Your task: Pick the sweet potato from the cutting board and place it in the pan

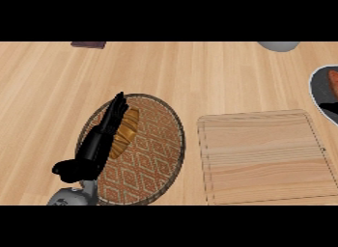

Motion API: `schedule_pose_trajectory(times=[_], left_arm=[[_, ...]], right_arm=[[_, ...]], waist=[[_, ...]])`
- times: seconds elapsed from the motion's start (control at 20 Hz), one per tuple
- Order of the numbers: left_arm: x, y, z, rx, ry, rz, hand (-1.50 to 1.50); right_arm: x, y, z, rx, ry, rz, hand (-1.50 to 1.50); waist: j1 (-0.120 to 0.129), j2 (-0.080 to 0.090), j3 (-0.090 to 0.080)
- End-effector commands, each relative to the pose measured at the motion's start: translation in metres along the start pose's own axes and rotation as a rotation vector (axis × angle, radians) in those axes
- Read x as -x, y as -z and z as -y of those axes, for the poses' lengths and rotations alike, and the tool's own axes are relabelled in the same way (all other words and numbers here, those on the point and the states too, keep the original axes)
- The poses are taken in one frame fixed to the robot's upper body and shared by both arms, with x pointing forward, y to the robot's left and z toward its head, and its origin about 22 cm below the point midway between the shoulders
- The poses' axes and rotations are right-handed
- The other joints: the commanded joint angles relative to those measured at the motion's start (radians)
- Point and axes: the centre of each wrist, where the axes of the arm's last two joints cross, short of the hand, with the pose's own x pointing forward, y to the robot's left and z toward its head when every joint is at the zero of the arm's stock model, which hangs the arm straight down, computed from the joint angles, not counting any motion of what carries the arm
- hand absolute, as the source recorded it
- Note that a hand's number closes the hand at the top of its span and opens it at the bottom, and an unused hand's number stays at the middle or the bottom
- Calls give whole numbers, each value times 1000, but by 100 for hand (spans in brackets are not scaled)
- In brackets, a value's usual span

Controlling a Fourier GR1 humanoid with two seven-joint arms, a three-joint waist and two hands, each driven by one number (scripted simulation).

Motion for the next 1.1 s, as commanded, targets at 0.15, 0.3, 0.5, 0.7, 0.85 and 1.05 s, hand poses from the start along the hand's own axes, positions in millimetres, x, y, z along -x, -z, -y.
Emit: schedule_pose_trajectory(times=[0.15, 0.3, 0.5, 0.7, 0.85, 1.05], left_arm=[[4, -4, -4, -16, 7, -20, 0], [-2, 0, 1, -21, 0, 4, 0], [0, 0, 3, -54, -1, -7, 0], [9, -8, -7, -54, -4, -15, 0], [10, -14, -16, -60, 12, -17, 0], [9, -11, -17, -62, 2, -23, 0]], right_arm=[[-7, 6, 10, 77, 214, 99, -150], [-5, 7, 16, 162, 339, 123, -150], [17, -3, 47, 149, 447, 106, -150], [29, -10, 69, 93, 599, 115, -150], [61, -33, 82, 33, 646, 135, -150], [83, -52, 91, -78, 683, 193, -150]], waist=[[-19, -4, 2], [-24, -5, 3], [-42, -10, 1], [-48, -15, 0], [-56, -17, 1], [-63, -17, 2]])
